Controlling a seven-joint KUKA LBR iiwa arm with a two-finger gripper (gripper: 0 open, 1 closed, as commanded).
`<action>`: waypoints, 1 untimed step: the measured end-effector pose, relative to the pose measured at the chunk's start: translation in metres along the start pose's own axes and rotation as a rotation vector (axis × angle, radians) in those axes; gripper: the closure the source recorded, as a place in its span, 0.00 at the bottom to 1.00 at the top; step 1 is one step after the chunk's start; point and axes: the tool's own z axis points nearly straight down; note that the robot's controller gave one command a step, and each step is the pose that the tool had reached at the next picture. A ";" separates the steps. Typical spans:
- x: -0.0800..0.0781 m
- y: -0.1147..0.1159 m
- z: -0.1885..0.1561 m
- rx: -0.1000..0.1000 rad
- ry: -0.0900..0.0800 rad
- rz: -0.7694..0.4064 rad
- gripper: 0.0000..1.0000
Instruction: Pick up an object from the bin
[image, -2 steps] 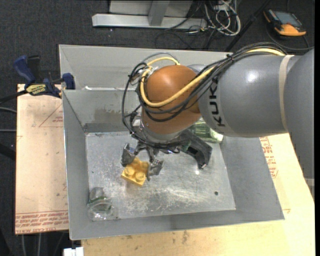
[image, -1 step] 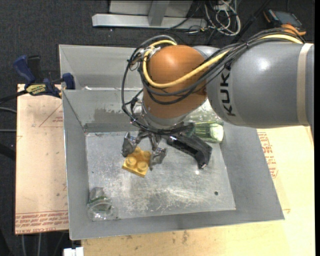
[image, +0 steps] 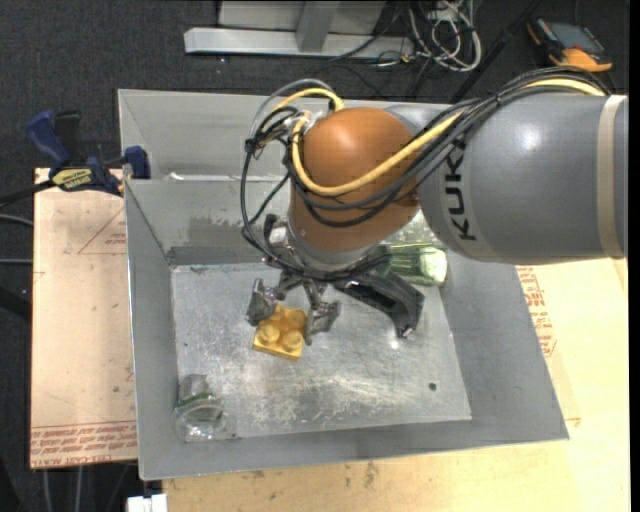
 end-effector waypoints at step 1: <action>-0.014 -0.007 -0.003 -0.021 0.009 -0.219 1.00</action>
Offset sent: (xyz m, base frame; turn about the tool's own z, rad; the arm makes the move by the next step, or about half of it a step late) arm -0.0038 -0.0161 0.1312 -0.0075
